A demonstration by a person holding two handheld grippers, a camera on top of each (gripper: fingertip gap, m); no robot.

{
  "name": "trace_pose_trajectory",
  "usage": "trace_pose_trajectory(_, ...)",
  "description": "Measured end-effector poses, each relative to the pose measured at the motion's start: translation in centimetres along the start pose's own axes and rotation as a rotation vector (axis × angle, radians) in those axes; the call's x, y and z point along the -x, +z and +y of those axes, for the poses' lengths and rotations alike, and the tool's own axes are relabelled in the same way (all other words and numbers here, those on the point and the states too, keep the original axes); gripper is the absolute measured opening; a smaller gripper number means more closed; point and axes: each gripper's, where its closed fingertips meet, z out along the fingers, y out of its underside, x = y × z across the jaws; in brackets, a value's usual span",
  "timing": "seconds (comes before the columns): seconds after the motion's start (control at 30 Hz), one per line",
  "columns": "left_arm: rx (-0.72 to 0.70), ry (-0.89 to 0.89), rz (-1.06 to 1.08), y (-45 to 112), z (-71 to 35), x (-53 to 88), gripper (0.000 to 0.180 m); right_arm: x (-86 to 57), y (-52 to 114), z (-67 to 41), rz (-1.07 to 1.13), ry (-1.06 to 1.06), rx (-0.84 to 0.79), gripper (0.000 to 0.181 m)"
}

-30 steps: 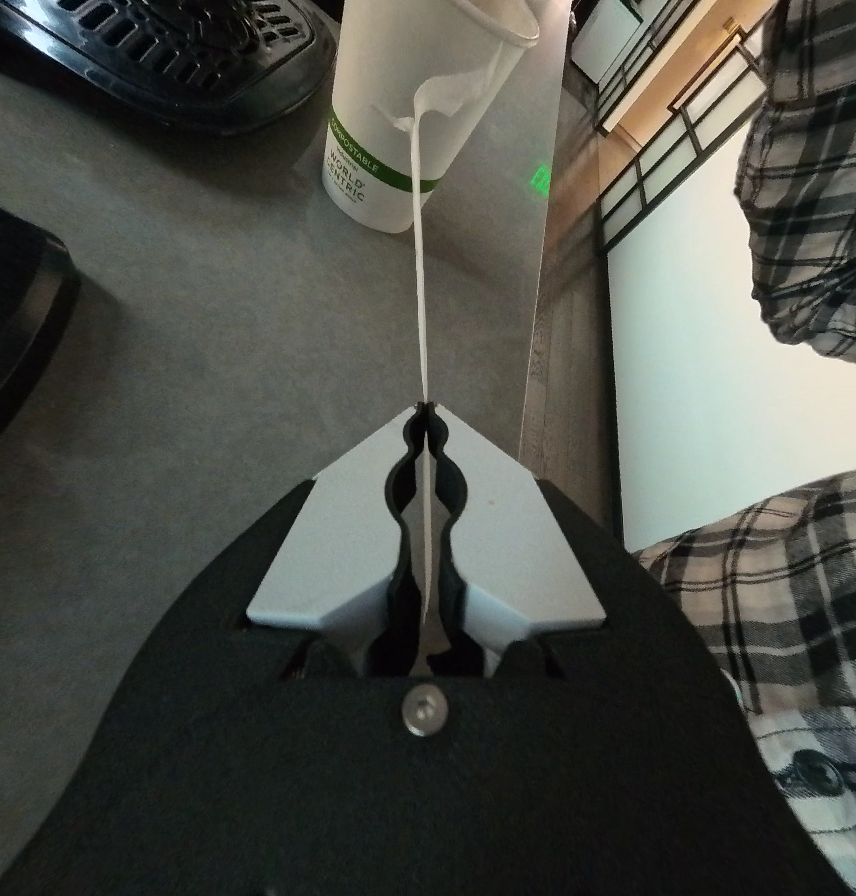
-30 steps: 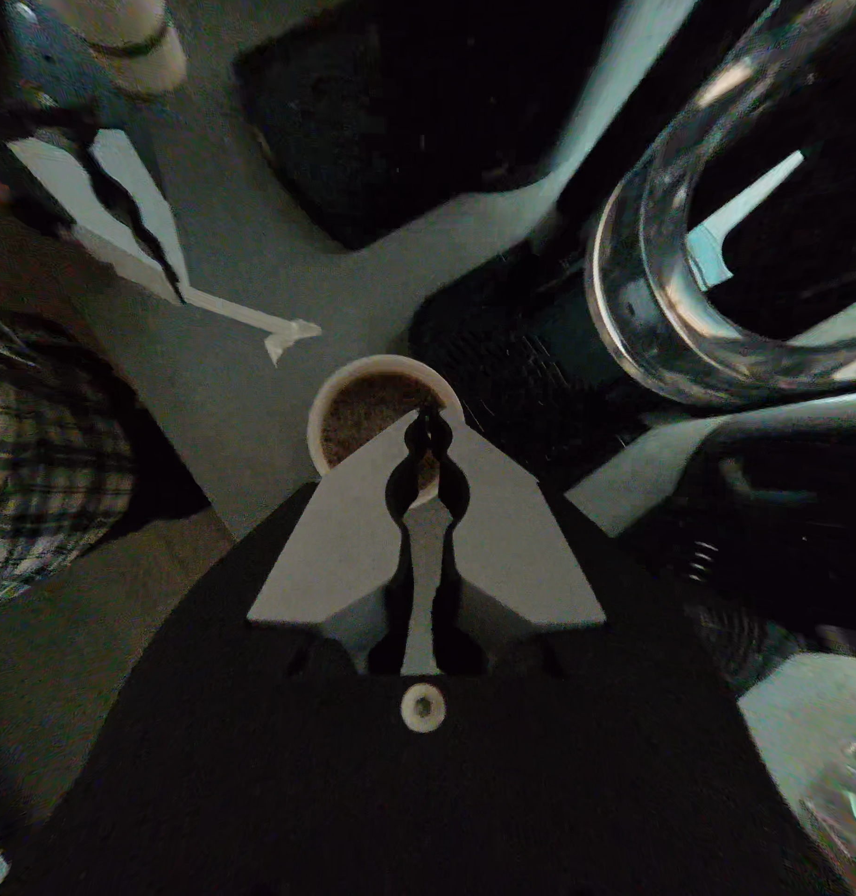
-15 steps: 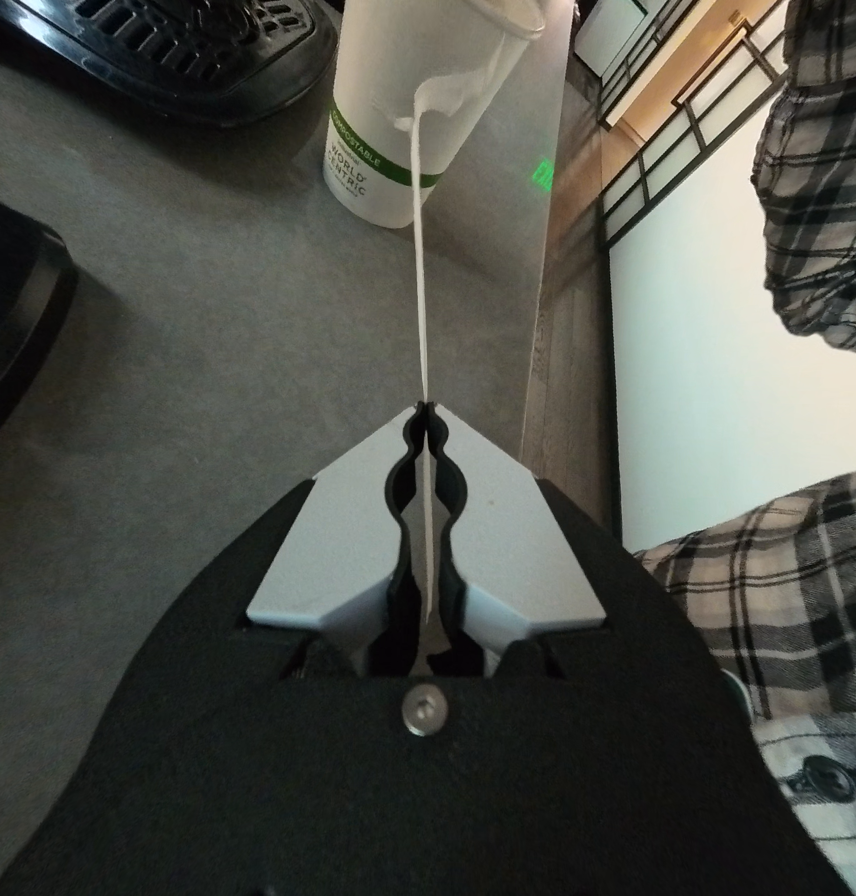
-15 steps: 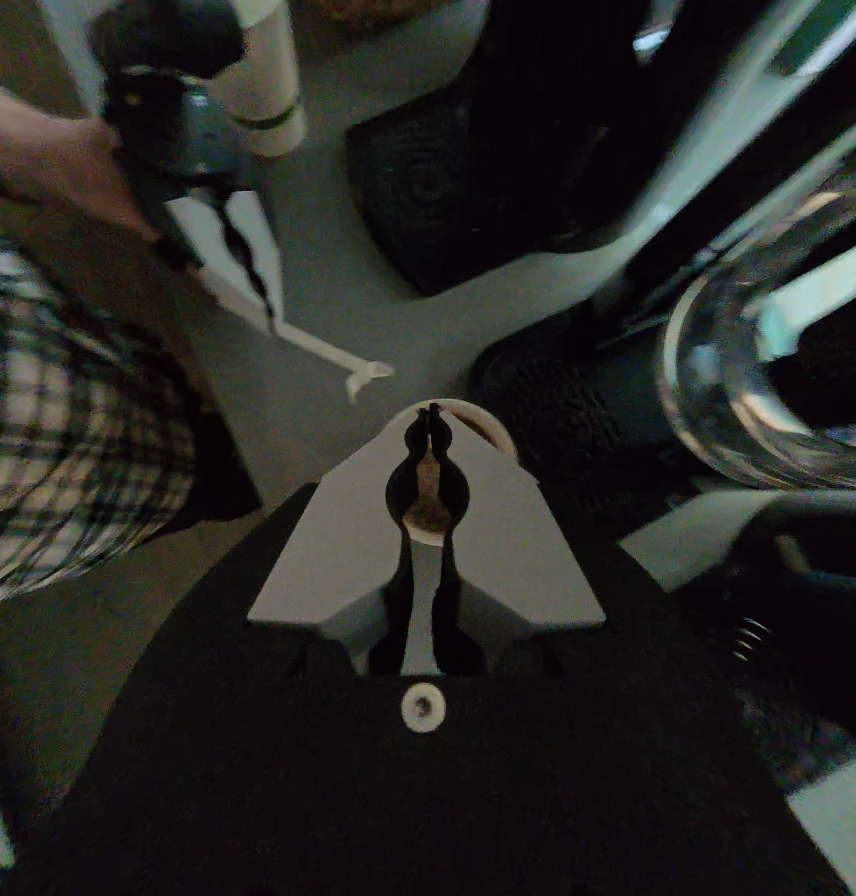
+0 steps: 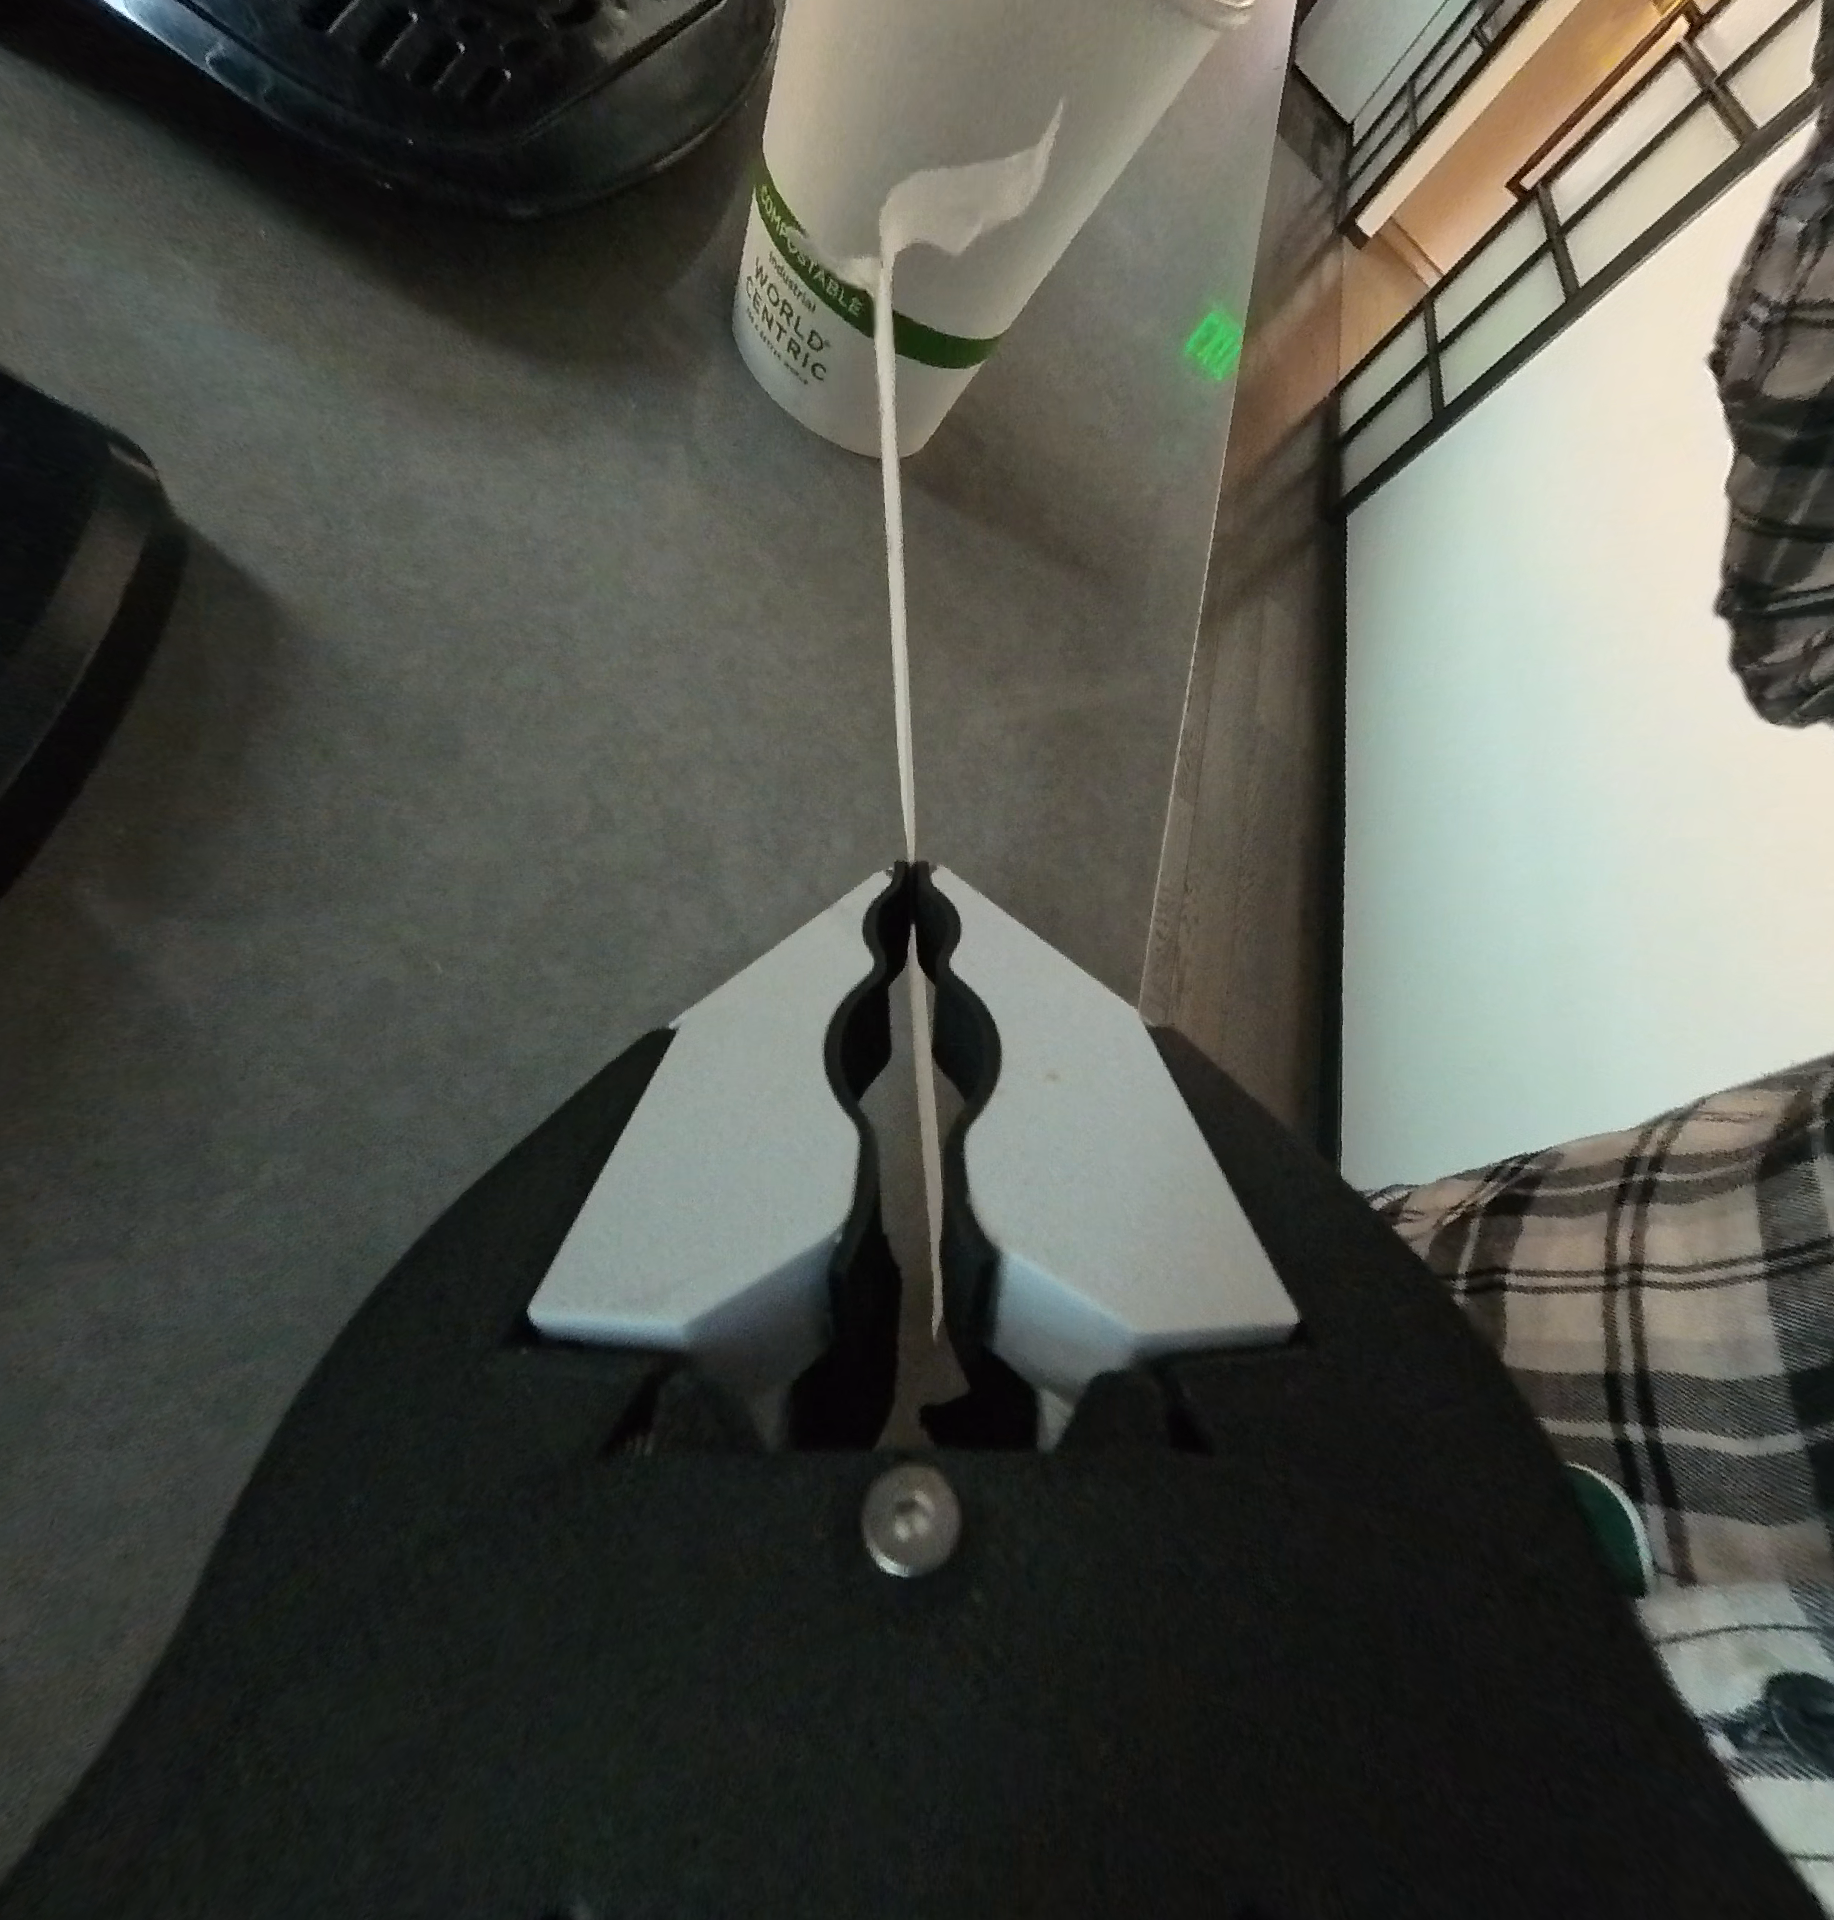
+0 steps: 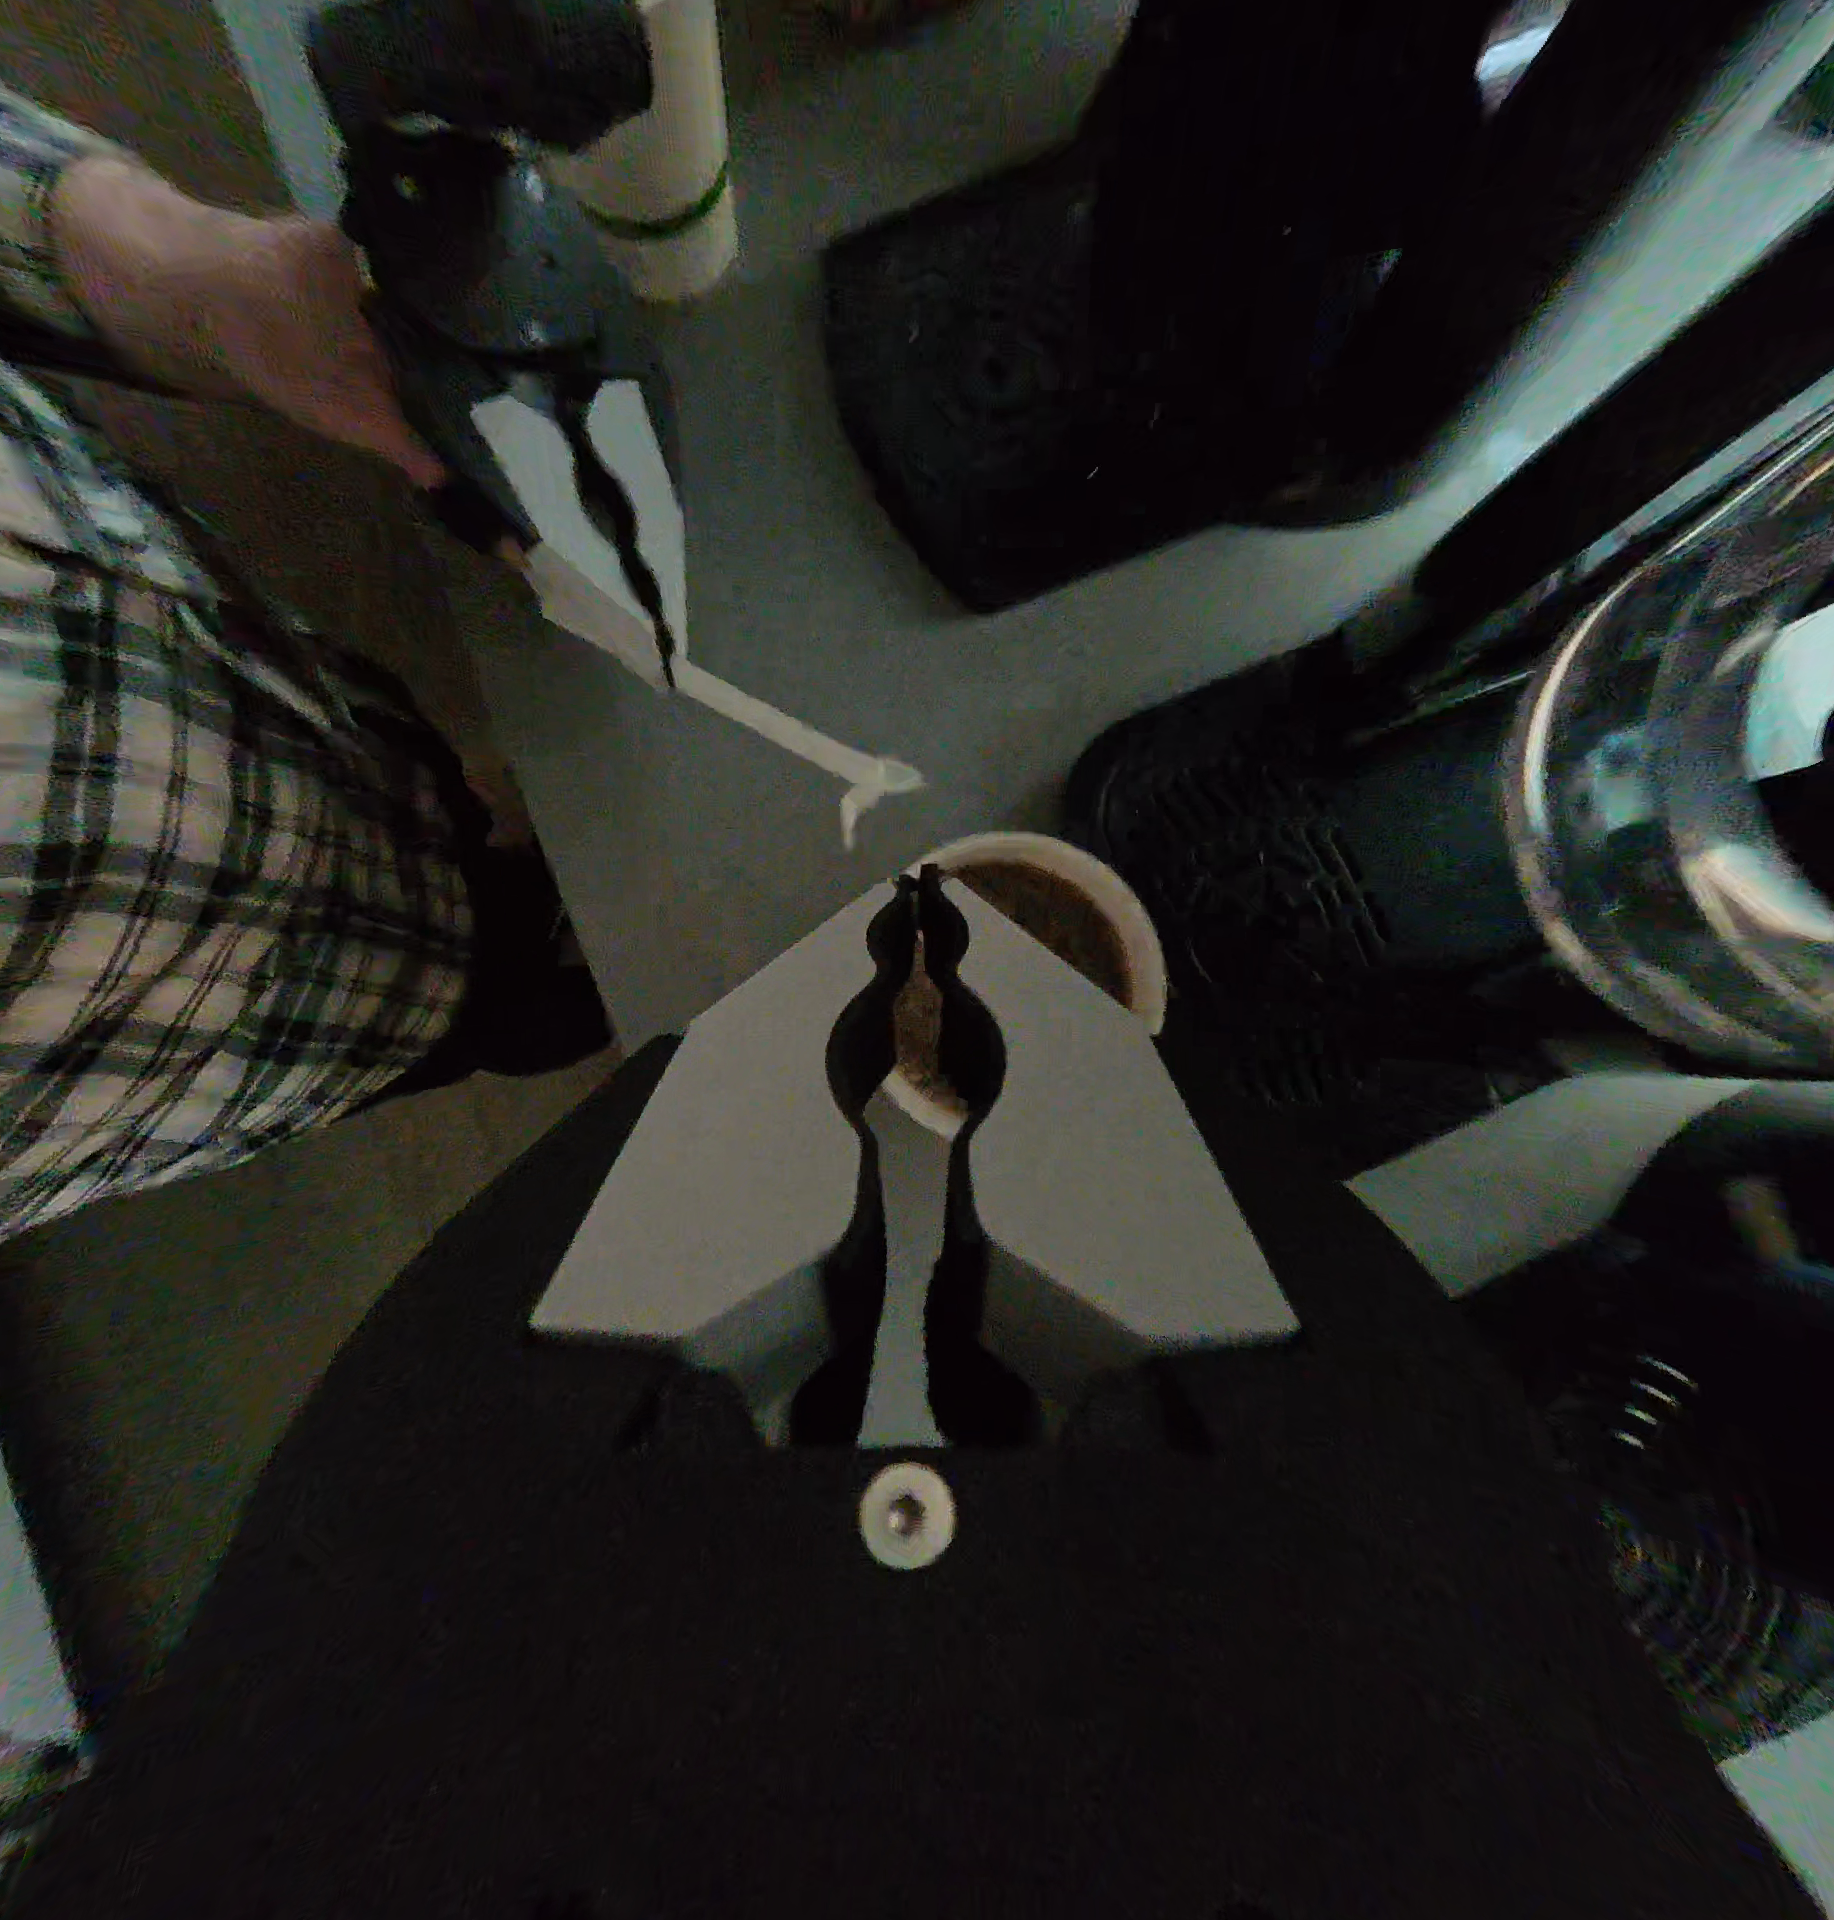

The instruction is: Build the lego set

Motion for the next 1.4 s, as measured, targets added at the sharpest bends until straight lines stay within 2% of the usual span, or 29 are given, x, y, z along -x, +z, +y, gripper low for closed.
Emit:
trace_pose_trajectory(0.07,0.006,0.001,0.002,0.0,0.1,0.0,0.0,-2.2,0.2,-0.9,0.112,0.033,-0.032,0.0)
trace_pose_trajectory(0.13,0.003,0.001,0.002,0.0,0.0,0.0,0.0,-3.4,0.2,1.4,0.162,0.068,0.077,0.0)
trace_pose_trajectory(0.2,-0.005,0.001,0.002,-0.1,0.0,0.0,0.0,-1.0,0.3,1.9,0.022,0.073,0.074,0.0)
trace_pose_trajectory(0.27,-0.003,0.002,0.002,-0.1,0.0,0.0,0.0,0.1,0.7,0.6,-0.028,0.044,0.006,0.0)
trace_pose_trajectory(0.33,0.008,0.002,0.003,0.0,0.1,0.0,0.0,-1.9,0.7,-0.8,0.074,0.071,-0.067,0.0)
trace_pose_trajectory(0.4,0.011,0.002,0.002,0.0,0.2,0.0,0.0,-3.8,0.5,1.3,0.175,0.095,0.03,0.0)
trace_pose_trajectory(0.43,0.009,0.002,0.001,0.0,0.1,0.0,0.0,-3.5,0.4,2.2,0.157,0.099,0.072,0.0)
trace_pose_trajectory(0.5,0.006,0.001,0.0,0.0,0.1,0.0,0.0,-0.6,0.5,1.6,0.0,0.07,0.026,0.0)
trace_pose_trajectory(0.6,0.014,0.001,0.001,0.0,0.2,0.0,0.0,-1.4,0.9,-0.4,0.056,0.053,-0.05,0.0)
trace_pose_trajectory(0.67,0.014,0.001,0.002,0.0,0.2,0.0,0.0,-3.1,0.5,1.0,0.131,0.088,0.02,0.0)
trace_pose_trajectory(0.77,0.005,0.001,-0.002,0.0,0.1,0.1,0.0,-0.1,0.5,1.5,-0.043,0.071,0.021,0.0)
trace_pose_trajectory(0.87,0.014,0.001,-0.004,0.1,0.2,0.1,0.0,-1.9,0.8,-0.1,0.048,0.074,-0.039,0.0)
trace_pose_trajectory(0.93,0.019,-0.003,-0.008,0.1,0.2,0.2,0.0,-3.3,0.5,1.4,0.111,0.101,0.033,0.0)
trace_pose_trajectory(1.03,0.024,0.001,-0.019,0.2,0.3,0.3,0.0,-0.8,0.2,1.4,-0.009,0.053,0.034,0.0)
trace_pose_trajectory(1.13,0.037,-0.004,-0.022,0.3,0.4,0.3,0.0,-2.1,0.4,-0.8,0.057,0.07,-0.053,0.0)
trace_pose_trajectory(1.2,0.038,-0.01,-0.021,0.4,0.4,0.4,0.0,-3.8,0.2,1.4,0.147,0.094,0.055,0.0)
trace_pose_trajectory(1.3,0.04,-0.014,-0.02,0.4,0.5,0.4,0.0,-0.8,-0.2,0.9,-0.007,0.056,0.005,0.0)
trace_pose_trajectory(1.4,0.082,-0.025,-0.001,0.8,0.9,0.2,0.0,-2.3,0.2,-0.3,0.083,0.058,-0.032,0.0)
